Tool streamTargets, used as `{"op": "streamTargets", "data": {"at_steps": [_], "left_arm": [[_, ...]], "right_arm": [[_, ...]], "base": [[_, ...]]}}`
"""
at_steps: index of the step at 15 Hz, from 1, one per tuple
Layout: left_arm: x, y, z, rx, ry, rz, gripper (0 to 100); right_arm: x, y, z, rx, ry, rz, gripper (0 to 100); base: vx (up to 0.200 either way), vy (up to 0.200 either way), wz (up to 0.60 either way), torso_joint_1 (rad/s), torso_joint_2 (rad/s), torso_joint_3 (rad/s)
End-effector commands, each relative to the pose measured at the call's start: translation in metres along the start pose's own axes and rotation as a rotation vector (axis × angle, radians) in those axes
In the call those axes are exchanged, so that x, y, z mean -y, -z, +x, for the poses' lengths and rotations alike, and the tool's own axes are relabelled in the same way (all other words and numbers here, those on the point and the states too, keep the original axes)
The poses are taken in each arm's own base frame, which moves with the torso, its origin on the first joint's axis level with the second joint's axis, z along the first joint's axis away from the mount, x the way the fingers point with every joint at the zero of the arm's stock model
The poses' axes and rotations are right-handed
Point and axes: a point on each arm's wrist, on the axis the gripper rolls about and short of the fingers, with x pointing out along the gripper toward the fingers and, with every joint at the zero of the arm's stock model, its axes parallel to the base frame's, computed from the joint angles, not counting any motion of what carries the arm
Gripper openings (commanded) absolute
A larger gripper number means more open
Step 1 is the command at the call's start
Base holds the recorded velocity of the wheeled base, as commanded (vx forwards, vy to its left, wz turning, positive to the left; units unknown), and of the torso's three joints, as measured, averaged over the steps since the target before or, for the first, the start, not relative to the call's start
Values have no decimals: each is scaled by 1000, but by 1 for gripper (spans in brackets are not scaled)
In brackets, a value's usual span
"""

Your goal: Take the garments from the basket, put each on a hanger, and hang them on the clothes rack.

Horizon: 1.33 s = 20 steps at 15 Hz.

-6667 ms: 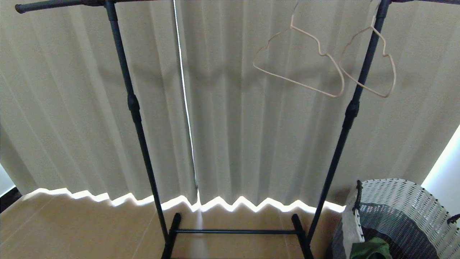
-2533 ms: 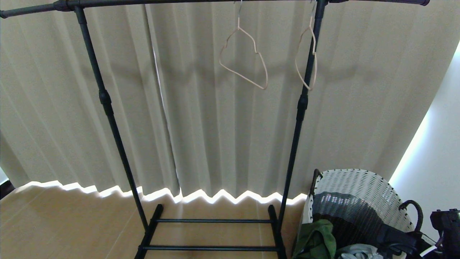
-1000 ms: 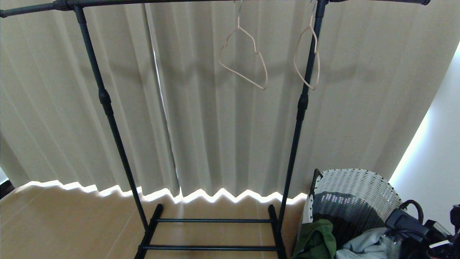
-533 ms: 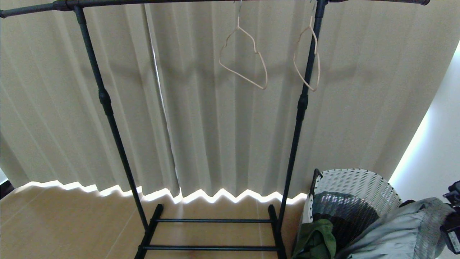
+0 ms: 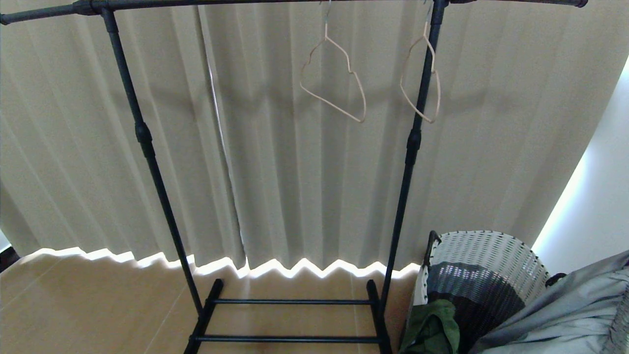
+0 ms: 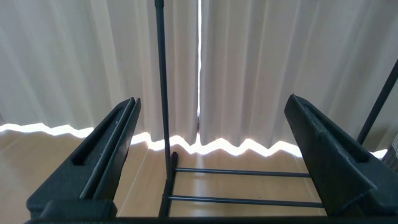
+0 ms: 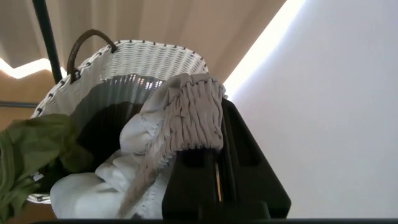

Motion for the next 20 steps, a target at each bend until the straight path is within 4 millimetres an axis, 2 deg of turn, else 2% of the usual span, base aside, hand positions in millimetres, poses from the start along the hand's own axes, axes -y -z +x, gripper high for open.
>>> {"op": "streamTargets", "data": {"at_steps": [1, 10, 19, 20], "left_arm": [[0, 0, 0, 0, -1, 0, 100], [0, 0, 0, 0, -4, 0, 100], [0, 0, 0, 0, 2, 1, 100], [0, 0, 0, 0, 2, 1, 100]], "right_arm": [[0, 1, -4, 15, 6, 0, 0], [-3, 8, -6, 6, -4, 0, 0], [-5, 15, -5, -18, -14, -5, 0], [-5, 15, -6, -17, -12, -6, 0]], "base": [[-200, 0, 0, 2, 7, 7], [-200, 0, 0, -2, 3, 1], [0, 0, 0, 0, 0, 0], [-200, 0, 0, 12, 2, 2]]}}
